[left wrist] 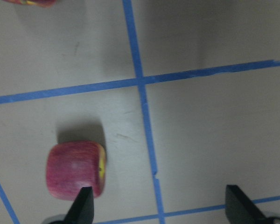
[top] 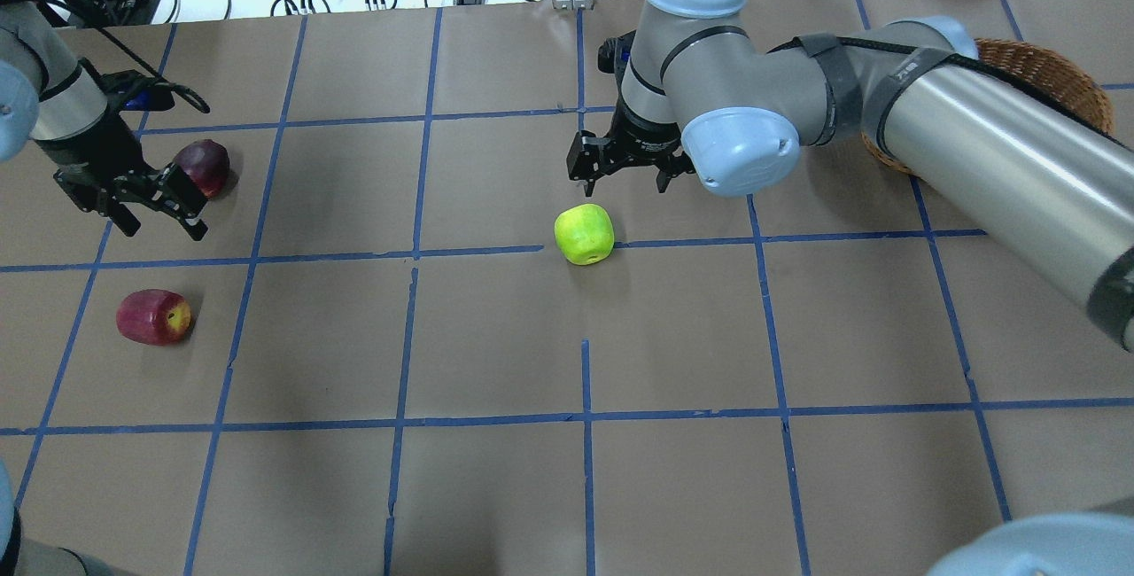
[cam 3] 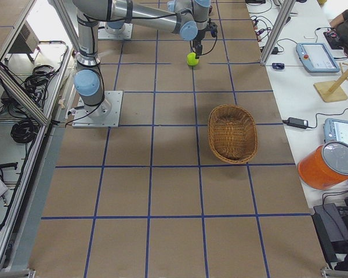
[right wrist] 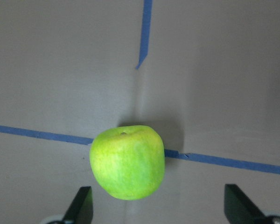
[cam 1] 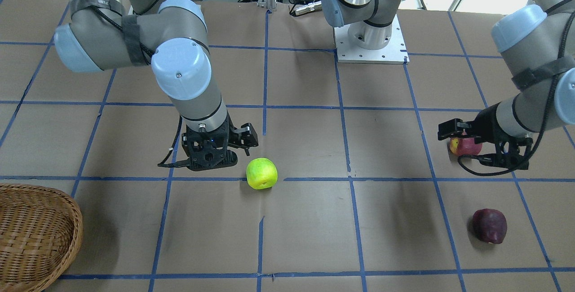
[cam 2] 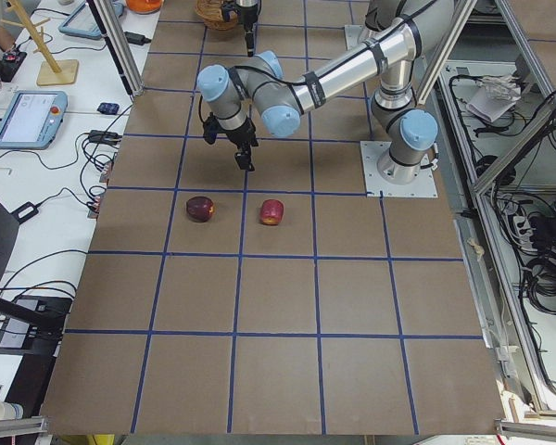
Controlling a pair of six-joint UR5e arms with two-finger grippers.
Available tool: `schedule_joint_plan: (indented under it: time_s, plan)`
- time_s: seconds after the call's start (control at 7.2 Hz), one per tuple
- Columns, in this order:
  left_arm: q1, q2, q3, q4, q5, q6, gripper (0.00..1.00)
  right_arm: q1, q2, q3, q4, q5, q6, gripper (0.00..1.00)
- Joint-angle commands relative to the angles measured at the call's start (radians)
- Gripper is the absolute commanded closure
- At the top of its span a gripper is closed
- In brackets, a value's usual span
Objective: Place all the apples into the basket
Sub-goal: 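Grasp green apple with right gripper while left gripper lowers onto red apple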
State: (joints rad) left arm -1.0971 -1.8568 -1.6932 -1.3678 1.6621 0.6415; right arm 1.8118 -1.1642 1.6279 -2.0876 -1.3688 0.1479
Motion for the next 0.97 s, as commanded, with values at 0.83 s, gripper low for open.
schedule_joint_plan:
  time_s: [0.83]
  plan:
    - [0.157, -0.068, -0.289, 0.402, 0.002, 0.230, 0.00, 0.037, 0.139, 0.012, -0.087, 0.088, 0.016, 0.00]
